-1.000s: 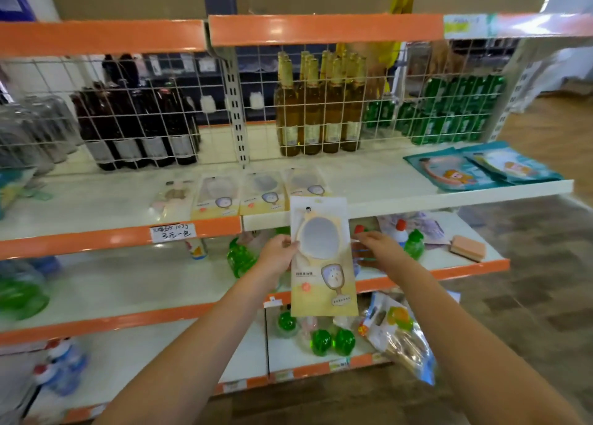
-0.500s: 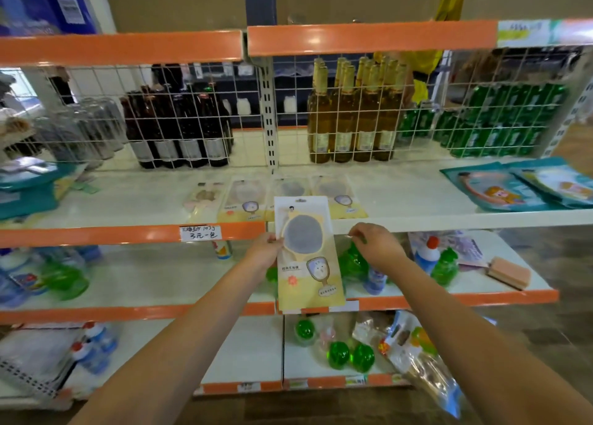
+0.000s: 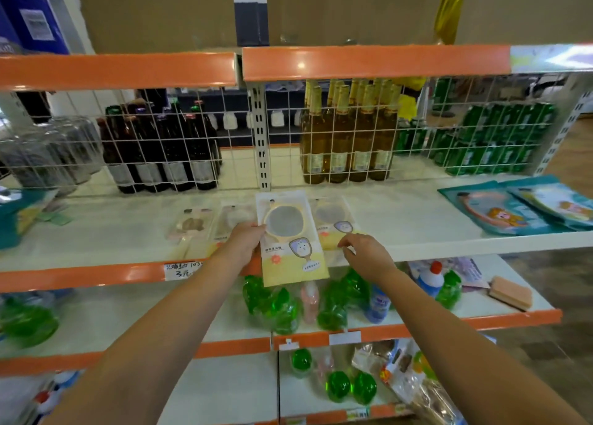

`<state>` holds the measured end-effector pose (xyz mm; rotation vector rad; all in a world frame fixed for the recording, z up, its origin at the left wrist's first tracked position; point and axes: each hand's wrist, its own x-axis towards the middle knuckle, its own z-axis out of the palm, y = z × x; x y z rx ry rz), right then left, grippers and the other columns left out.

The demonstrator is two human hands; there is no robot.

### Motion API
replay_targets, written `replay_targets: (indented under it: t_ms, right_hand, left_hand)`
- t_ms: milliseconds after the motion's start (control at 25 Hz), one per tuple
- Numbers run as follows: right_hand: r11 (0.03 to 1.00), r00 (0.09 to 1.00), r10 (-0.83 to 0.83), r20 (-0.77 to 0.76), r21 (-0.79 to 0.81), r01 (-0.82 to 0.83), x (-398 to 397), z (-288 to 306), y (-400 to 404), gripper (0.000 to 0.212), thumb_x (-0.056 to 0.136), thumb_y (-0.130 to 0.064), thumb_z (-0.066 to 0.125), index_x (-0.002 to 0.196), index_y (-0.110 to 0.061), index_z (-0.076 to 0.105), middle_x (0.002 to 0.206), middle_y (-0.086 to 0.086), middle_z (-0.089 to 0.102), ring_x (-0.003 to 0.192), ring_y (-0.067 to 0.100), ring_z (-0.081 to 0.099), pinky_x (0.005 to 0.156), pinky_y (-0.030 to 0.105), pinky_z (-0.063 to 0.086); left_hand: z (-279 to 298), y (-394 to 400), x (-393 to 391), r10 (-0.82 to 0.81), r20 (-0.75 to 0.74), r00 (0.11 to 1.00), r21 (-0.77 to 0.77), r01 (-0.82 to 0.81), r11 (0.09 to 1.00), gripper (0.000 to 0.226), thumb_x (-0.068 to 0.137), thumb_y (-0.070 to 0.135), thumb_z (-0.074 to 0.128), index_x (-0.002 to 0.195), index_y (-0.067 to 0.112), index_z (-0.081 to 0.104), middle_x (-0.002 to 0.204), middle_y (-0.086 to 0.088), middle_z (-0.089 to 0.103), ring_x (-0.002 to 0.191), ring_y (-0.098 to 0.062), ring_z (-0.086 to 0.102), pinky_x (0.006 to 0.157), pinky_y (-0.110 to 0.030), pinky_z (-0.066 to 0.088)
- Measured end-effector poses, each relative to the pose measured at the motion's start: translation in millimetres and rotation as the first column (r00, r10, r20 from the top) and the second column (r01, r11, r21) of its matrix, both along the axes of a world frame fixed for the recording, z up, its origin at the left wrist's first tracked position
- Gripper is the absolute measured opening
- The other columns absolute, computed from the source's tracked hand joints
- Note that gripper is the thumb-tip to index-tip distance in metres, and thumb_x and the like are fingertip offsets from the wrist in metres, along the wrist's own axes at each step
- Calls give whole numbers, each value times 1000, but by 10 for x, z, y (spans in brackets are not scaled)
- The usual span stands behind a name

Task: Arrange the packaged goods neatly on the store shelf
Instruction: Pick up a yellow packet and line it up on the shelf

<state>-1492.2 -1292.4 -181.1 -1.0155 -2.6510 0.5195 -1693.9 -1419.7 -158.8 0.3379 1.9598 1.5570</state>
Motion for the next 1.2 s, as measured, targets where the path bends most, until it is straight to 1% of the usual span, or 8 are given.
replay_targets:
  t_ms: [160,280,440,520,640,760,1000,1200]
  right_hand:
    - [1000,999,-20,-34,16,20,-154,40,132,28,95,-16,45,116,-16,63,130,0,58,116,20,53,92,27,42]
    - [999,999,-33,-41,-3,33,-255,52,232,29,95,-16,45,118,-18,62,131,-4,58,116,19,53,95,27,42]
    - [998,998,-66,-15,-11,66,-401,46,311,29,94,-15,42,116,-17,62,119,1,62,107,19,54,88,27,45]
    - [998,998,-69,1,-1,69,-459,34,309,28,96,-17,42,115,-16,62,115,3,62,103,19,54,84,26,43]
    - [998,998,-63,20,11,63,-551,6,319,26,97,-23,43,114,-16,62,113,4,64,101,19,56,80,24,42]
    - [997,997,-72,30,2,72,-611,-31,338,27,96,-29,47,114,-17,62,112,3,64,100,19,56,78,22,39]
    - [998,996,-56,69,16,55,-635,-83,343,29,97,-30,46,116,-16,61,118,3,59,108,19,52,90,28,42]
    - [998,994,-54,95,16,53,-651,-70,318,28,97,-27,45,118,-15,59,118,4,57,110,22,52,92,30,42]
  left_hand:
    - [-32,294,-369,13,-41,999,-64,-15,998,31,93,12,56,122,-1,56,109,-20,63,92,-27,57,85,-37,48]
    - [-83,414,-581,13,-51,999,-86,-17,996,21,93,12,56,108,-1,61,96,-20,64,80,-26,57,71,-32,45]
    - [-196,509,-709,-22,-145,989,-187,-5,982,30,95,12,51,121,-4,57,112,-21,61,102,-31,58,80,-33,43]
    - [-250,527,-696,-106,-242,964,-286,34,958,29,96,14,49,117,-4,59,110,-21,62,100,-33,59,75,-32,42]
    - [-285,537,-674,-268,-399,877,-420,85,904,28,96,18,47,110,-2,60,94,-11,59,82,-24,53,68,-27,36]
    - [-335,547,-692,-360,-515,778,-486,81,870,29,97,26,46,116,5,54,98,-5,57,83,-21,49,71,-28,38]
    - [-396,522,-689,-495,-657,568,-606,-7,795,35,98,34,41,116,6,52,115,-11,57,107,-26,53,80,-35,45]
    - [-408,445,-635,-576,-657,486,-662,-6,750,41,99,36,36,121,4,49,124,-14,49,115,-27,45,91,-36,42]
